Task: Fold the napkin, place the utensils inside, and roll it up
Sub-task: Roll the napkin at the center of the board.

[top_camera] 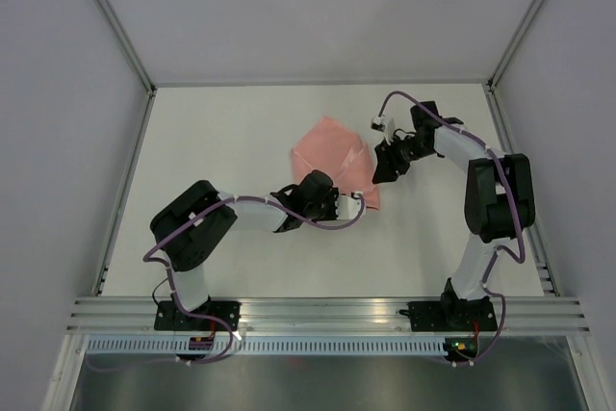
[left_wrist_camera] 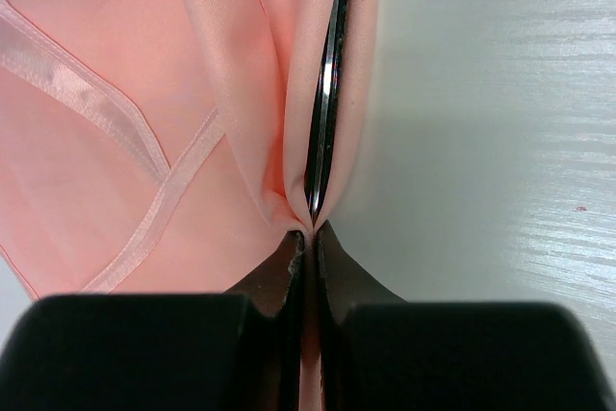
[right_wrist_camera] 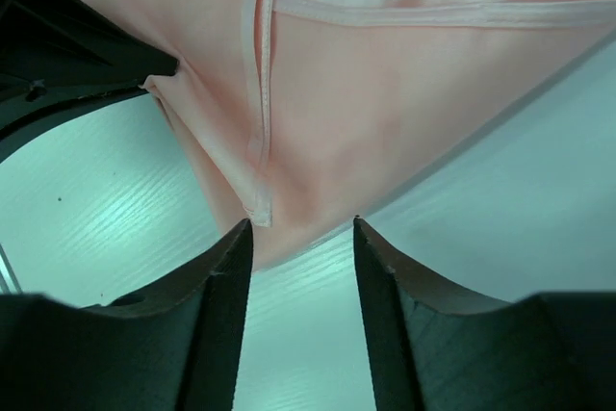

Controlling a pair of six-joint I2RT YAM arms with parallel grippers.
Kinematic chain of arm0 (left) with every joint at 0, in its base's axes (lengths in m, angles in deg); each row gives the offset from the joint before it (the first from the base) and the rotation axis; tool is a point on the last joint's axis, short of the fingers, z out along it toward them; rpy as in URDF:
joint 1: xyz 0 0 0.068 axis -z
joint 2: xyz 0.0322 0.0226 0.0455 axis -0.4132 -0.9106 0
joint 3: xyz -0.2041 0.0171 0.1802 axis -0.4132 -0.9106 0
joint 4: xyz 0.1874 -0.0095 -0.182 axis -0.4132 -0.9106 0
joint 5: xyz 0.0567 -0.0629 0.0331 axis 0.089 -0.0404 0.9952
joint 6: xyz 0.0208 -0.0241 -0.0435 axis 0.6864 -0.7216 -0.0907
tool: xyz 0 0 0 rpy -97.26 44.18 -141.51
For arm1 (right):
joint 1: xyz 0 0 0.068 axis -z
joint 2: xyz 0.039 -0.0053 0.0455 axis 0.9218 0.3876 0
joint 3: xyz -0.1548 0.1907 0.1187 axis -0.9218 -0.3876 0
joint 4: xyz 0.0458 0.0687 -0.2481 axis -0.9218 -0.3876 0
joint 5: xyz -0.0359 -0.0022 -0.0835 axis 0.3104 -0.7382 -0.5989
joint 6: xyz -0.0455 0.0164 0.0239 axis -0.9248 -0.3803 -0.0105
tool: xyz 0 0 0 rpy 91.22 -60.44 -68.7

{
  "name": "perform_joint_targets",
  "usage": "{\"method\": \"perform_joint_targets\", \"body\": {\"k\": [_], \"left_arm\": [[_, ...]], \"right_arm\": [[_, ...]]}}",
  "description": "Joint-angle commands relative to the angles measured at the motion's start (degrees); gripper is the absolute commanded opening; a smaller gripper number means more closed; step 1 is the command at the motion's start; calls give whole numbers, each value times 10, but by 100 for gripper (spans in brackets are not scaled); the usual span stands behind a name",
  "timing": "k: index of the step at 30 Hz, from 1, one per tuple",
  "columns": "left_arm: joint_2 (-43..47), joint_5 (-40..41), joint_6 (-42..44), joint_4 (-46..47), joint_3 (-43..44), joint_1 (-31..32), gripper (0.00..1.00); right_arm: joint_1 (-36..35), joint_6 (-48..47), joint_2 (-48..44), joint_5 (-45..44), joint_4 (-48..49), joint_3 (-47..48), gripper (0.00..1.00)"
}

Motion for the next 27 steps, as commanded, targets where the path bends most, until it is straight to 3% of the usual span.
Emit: {"method": "perform_joint_targets", "body": {"k": [1, 8, 12, 19, 22, 27], "left_arm": [[13, -25, -40, -3, -10, 3, 2], [17, -30, -46, 22, -20, 4, 2], [20, -36, -53, 34, -26, 4, 2], [22, -64, -62, 23, -23, 3, 2], [22, -77, -76, 20, -20, 2, 2], [19, -93, -94, 9, -13, -2, 2]], "right_arm": [[21, -4, -60, 72, 65, -37, 50], [46, -14, -140, 73, 152, -131, 31], [54, -50, -174, 96, 155, -160, 25], [46, -67, -304, 75, 310, -305, 29], [25, -82, -347, 45, 358, -357, 36], [-33, -126, -391, 5, 386, -411, 43]]}}
